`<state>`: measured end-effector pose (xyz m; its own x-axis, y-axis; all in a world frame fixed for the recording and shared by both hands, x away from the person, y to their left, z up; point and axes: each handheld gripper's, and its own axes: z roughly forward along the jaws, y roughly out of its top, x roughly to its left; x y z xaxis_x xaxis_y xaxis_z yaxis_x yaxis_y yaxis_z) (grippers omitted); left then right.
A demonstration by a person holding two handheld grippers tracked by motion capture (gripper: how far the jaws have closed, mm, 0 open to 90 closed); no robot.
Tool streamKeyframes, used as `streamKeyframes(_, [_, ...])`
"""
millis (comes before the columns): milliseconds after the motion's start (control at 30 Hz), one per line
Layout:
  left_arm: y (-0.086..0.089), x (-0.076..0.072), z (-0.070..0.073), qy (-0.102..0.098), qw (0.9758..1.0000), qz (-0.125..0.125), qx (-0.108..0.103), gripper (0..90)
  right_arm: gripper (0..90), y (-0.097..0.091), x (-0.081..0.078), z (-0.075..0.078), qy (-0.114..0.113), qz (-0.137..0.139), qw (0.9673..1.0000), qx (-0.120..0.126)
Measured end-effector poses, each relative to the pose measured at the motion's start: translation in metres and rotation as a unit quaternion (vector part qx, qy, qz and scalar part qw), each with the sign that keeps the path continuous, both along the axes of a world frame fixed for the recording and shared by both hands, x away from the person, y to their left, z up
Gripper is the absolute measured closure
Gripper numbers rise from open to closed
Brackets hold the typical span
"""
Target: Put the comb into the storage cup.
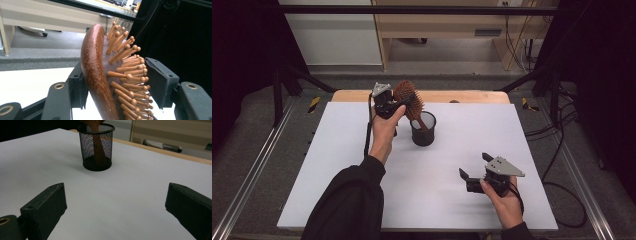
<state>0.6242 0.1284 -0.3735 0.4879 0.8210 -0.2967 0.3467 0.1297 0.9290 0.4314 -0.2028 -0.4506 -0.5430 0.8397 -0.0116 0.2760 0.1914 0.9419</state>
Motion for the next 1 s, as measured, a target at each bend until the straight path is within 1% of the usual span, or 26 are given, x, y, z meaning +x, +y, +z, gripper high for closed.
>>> streamKeyframes(167, [0.0011,0.0001,-0.0001,0.0,1.0,-0.002,0.002,39.7,3.8,0.0005,0.0001,-0.0002,0.001,0.001,1.0,-0.001])
streamKeyframes(633, [0.0007,0.0004,-0.0007,0.0,1.0,0.0,0.008,37.7,3.8,0.0006,0.0001,-0.0003,0.001,0.0,1.0,-0.001])
streamKeyframes(1000, [0.0024,0.0005,-0.0005,-0.005,0.9999,0.002,0.015,36.3,3.8,0.0009,0.0003,-0.0005,0.001,0.001,1.0,-0.002])
